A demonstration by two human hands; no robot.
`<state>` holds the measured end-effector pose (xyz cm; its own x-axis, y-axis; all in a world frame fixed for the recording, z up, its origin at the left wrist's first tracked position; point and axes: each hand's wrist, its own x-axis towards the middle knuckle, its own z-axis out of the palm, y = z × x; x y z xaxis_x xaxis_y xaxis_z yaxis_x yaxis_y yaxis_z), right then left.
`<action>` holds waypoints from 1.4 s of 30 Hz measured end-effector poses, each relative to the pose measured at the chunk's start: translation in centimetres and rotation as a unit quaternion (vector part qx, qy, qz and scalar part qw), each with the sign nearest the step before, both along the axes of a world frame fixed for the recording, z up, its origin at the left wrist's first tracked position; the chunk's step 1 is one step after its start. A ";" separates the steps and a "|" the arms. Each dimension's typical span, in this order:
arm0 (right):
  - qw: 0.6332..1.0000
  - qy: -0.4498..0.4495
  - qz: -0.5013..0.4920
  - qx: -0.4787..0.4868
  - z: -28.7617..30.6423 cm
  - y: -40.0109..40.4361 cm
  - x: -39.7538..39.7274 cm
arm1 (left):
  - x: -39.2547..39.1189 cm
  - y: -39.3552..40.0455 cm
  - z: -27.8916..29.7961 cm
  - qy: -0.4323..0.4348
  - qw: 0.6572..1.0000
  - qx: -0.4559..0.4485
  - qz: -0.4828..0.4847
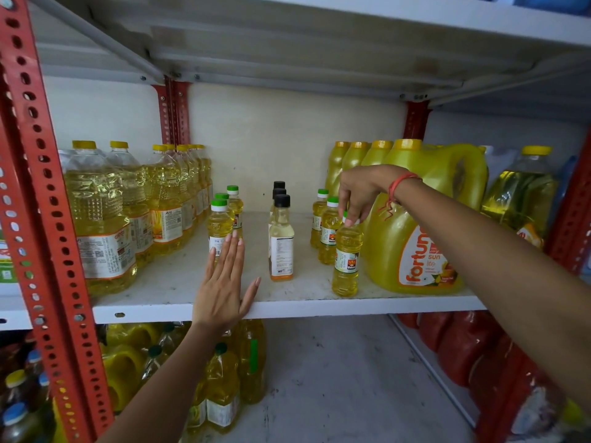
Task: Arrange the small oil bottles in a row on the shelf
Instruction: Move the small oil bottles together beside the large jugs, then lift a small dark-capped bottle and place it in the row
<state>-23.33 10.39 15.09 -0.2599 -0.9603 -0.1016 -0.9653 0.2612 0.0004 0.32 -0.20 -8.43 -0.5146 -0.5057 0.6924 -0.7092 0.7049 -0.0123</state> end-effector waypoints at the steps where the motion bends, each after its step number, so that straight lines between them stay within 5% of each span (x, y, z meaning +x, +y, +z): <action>1: 1.000 0.003 -0.001 0.000 0.0 0.0 0.0 | 0.0 0.0 0.0 0.000 1.000 0.001 -0.001; 10: 1.000 -0.002 -0.025 0.003 0.2 0.3 0.2 | 0.6 0.1 0.6 0.025 1.000 0.004 -0.010; 20: 0.984 -0.056 0.058 -0.156 0.4 -4.9 5.7 | 4.2 -1.8 0.9 0.018 0.999 -0.008 -0.027; 27: 0.989 0.060 0.033 -0.132 -0.3 -9.0 8.2 | 4.3 -1.9 0.8 0.021 0.999 -0.020 -0.035; 34: 0.996 -0.058 0.060 -0.025 1.2 -9.0 8.3 | 4.3 -1.9 0.8 0.016 0.999 -0.028 -0.030; 42: 0.998 -0.048 0.031 -0.027 0.8 -8.8 8.6 | 4.3 -2.0 0.8 0.022 0.999 -0.027 -0.035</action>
<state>-14.77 1.55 15.94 -0.1919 -0.9788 -0.0713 -0.9743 0.1987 -0.1060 4.62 -2.20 -7.62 -0.5150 -0.4312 0.7408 -0.6594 0.7515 -0.0210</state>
